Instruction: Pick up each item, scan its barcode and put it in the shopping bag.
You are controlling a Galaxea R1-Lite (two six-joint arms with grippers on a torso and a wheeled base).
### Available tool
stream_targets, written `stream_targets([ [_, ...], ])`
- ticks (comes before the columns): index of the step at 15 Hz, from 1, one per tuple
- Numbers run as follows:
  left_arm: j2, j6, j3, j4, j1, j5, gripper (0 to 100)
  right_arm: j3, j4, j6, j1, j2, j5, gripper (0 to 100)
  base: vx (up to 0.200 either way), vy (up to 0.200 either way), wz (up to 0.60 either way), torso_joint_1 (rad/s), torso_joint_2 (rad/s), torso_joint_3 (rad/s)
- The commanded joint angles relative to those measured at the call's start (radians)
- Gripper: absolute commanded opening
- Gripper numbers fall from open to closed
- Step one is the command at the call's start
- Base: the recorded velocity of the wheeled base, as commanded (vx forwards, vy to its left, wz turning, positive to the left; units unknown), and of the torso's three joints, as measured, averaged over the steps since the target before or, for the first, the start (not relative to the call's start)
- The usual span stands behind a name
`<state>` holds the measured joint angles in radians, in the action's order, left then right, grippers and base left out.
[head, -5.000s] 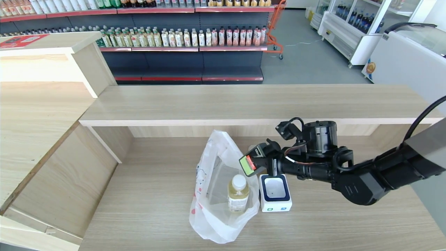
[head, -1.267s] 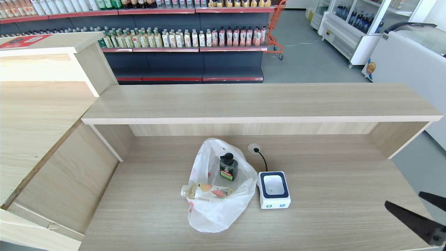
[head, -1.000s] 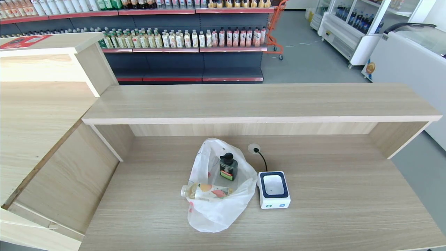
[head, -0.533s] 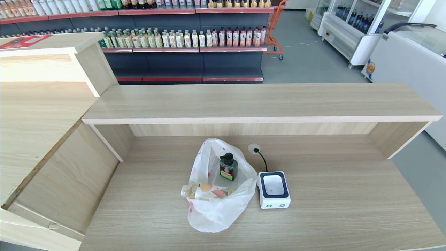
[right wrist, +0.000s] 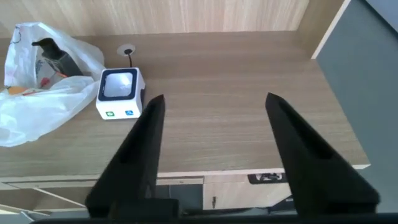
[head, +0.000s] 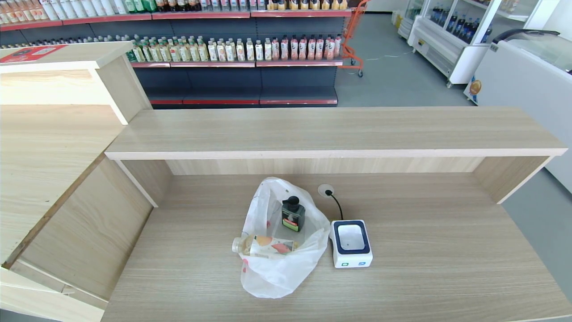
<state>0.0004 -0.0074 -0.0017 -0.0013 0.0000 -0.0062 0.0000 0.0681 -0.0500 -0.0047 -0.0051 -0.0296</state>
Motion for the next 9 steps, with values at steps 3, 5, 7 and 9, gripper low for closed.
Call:
stream_targets([
  [3, 0.000, 0.000, 0.000, 0.000, 0.000, 0.000, 100, 0.000, -0.036, 0.061, 0.000, 0.005, -0.004, 0, 0.000, 0.000, 0.00, 0.000, 0.00, 0.000],
  [5, 0.000, 0.000, 0.000, 0.000, 0.000, 0.000, 100, -0.002, -0.074, 0.111, 0.000, 0.005, -0.018, 0, 0.000, 0.000, 0.00, 0.000, 0.00, 0.000],
  [7, 0.000, 0.000, 0.000, 0.000, 0.000, 0.000, 100, -0.002, -0.074, 0.114, 0.000, 0.005, -0.023, 0, 0.000, 0.000, 0.00, 0.000, 0.00, 0.000],
  [9, 0.000, 0.000, 0.000, 0.000, 0.000, 0.000, 100, -0.002, -0.074, 0.113, 0.000, 0.005, -0.023, 0, 0.000, 0.000, 0.00, 0.000, 0.00, 0.000],
])
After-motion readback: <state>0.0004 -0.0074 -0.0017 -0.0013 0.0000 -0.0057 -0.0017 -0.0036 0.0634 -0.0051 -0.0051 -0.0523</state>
